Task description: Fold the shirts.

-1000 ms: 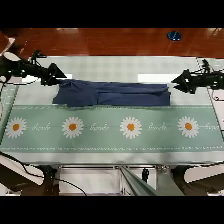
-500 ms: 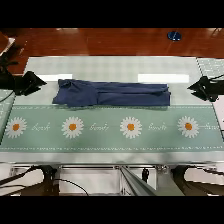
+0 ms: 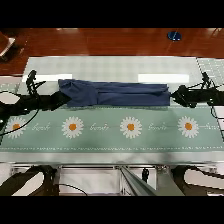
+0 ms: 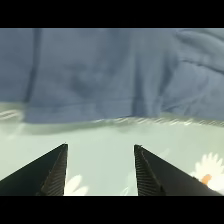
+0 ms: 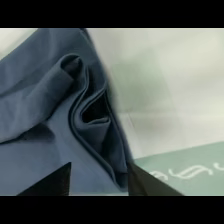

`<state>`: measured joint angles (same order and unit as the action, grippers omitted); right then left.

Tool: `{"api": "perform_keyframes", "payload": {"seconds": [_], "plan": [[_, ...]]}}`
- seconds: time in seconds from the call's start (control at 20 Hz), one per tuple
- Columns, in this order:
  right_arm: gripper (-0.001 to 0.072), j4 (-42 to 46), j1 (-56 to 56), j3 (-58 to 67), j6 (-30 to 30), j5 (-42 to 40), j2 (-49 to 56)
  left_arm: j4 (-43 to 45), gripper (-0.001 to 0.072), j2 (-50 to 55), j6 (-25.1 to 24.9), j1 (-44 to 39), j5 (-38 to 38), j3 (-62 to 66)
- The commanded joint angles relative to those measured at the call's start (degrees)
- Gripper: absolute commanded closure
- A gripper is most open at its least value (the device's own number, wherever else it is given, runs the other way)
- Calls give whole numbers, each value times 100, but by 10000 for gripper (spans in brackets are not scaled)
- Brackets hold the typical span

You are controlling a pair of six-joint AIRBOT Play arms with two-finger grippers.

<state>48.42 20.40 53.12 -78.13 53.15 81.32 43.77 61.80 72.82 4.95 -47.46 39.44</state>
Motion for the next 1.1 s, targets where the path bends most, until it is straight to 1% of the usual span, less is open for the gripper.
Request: {"api": "perform_keyframes", "payload": {"seconds": [0.0, 0.2, 0.4, 0.45, 0.5, 0.55, 0.6, 0.65, 0.7, 0.75, 0.85, 0.95, 1.05], "plan": [[294, -262, -122, -42, 28, -234, 317, -444, 201, -44, -15, -367, 684, -111], [294, -632, -144, 411, 229, -57, 988, -525, 201, -44, -15, -420, 791, -111], [299, -686, -564, 1036, 229, 315, 1637, -529, 201, 26, -15, -435, 802, -109], [387, -730, -669, 1176, 234, 452, 1755, -531, 202, 50, -15, -455, 800, -109], [593, -761, -730, 1298, 245, 566, 1777, -531, 207, 63, -15, -472, 791, -109], [685, -789, -741, 1408, 337, 662, 1714, -529, 316, 66, -17, -487, 780, -109], [685, -776, -730, 1517, 385, 785, 1567, -531, 586, 63, -17, -487, 780, -109], [686, -737, -660, 1598, 389, 907, 1368, -546, 684, 66, -26, -492, 789, -103], [686, -680, -562, 1613, 439, 1067, 1071, -586, 686, 79, -46, -514, 807, -85], [686, -444, -503, 1606, 503, 1298, 750, -752, 685, 109, -175, -638, 883, -76], [686, 372, -481, 1419, 385, 1598, -109, -1080, 686, 310, -557, -1244, 1084, 42], [686, 629, -481, 1025, 262, 1659, -1082, -1080, 687, 782, -483, -2015, 1362, 420], [686, 662, -481, 658, 83, 1759, -2017, -1078, 687, 1493, -308, -2669, 1443, 1110]]}}
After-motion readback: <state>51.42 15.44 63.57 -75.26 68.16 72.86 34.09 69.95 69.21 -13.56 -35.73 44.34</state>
